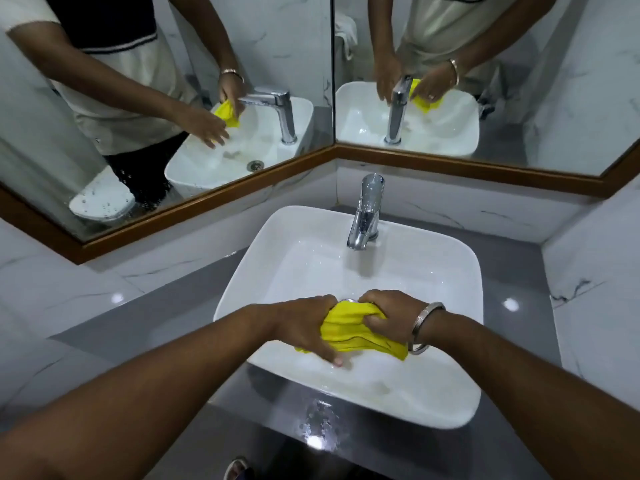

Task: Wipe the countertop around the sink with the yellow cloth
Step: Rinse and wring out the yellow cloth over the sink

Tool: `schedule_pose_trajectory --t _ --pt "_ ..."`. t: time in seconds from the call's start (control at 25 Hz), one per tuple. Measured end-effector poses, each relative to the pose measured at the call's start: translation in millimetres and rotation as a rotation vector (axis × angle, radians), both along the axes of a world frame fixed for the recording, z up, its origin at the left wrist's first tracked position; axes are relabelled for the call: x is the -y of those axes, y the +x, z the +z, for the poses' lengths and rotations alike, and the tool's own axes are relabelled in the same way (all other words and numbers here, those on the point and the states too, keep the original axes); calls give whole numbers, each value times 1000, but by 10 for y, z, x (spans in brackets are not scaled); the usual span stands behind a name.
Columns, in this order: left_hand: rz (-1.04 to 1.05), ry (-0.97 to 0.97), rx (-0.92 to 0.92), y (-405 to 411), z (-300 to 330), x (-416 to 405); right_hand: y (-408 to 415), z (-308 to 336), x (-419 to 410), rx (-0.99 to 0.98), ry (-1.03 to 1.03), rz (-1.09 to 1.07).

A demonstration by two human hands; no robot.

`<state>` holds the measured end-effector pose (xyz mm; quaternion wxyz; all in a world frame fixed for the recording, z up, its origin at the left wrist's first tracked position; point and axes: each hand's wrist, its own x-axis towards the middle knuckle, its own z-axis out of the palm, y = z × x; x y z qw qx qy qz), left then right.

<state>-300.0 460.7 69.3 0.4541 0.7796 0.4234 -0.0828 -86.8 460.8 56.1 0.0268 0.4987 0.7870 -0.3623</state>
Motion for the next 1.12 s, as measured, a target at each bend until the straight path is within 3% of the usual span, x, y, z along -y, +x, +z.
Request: schedule_pose_trajectory --t 0.08,0.2,0.48,0.76,0.88,1.0,1.12 --pt "149 -136 68 -2 89 -30 -32 83 -33 -5 -27 -5" --pt "237 -165 105 -41 116 -98 -21 184 -79 -6 -54 13" --pt "25 24 29 -162 35 -297 72 140 -9 151 -120 41" --pt "-35 -22 265 -534 48 -510 -140 365 82 207 -138 -45" --pt "-141 172 215 -765 23 -700 -249 469 57 434 -27 -36" --pt "-107 453 191 -964 56 -832 -394 501 141 441 156 -270" --pt "-95 531 193 -1079 96 -859 -536 462 324 430 206 -392"
